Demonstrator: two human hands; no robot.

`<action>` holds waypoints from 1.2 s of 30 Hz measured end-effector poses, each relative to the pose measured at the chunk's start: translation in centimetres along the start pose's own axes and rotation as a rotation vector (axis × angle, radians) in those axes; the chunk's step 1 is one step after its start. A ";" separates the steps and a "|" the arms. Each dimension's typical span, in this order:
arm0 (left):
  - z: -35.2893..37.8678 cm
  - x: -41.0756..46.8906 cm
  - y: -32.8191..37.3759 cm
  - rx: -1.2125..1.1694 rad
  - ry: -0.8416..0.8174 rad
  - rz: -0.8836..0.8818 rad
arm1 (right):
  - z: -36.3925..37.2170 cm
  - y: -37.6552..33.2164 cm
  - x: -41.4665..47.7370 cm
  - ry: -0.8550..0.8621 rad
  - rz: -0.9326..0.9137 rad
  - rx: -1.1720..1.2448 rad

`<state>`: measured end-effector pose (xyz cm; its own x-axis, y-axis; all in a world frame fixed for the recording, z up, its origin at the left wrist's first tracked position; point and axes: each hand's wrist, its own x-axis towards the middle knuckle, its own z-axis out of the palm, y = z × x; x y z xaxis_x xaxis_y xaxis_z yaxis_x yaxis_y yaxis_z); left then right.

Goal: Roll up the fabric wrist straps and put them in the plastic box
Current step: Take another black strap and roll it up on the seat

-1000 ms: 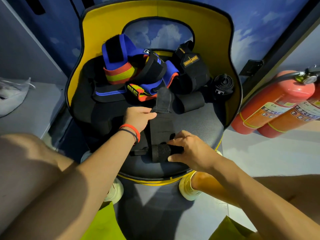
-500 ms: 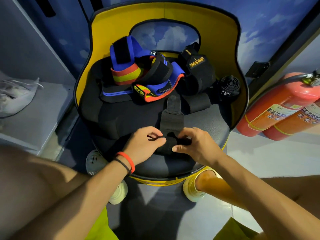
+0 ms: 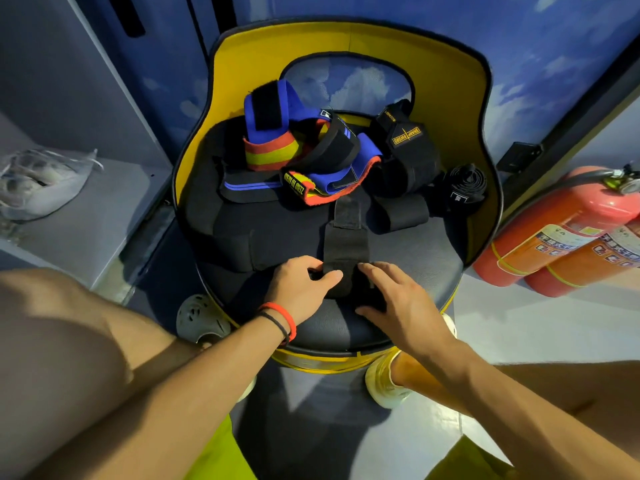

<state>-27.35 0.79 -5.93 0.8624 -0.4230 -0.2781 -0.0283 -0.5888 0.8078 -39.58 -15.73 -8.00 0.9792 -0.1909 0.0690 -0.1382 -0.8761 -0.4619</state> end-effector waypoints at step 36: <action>-0.4 0.8 -0.4 0.130 0.054 0.044 | -0.2 -0.2 -0.4 0.084 -0.032 0.012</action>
<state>-26.45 1.00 -6.24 0.8849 -0.4144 -0.2127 -0.1286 -0.6562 0.7435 -39.99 -15.53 -7.78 0.9671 -0.1996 0.1578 -0.1046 -0.8771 -0.4687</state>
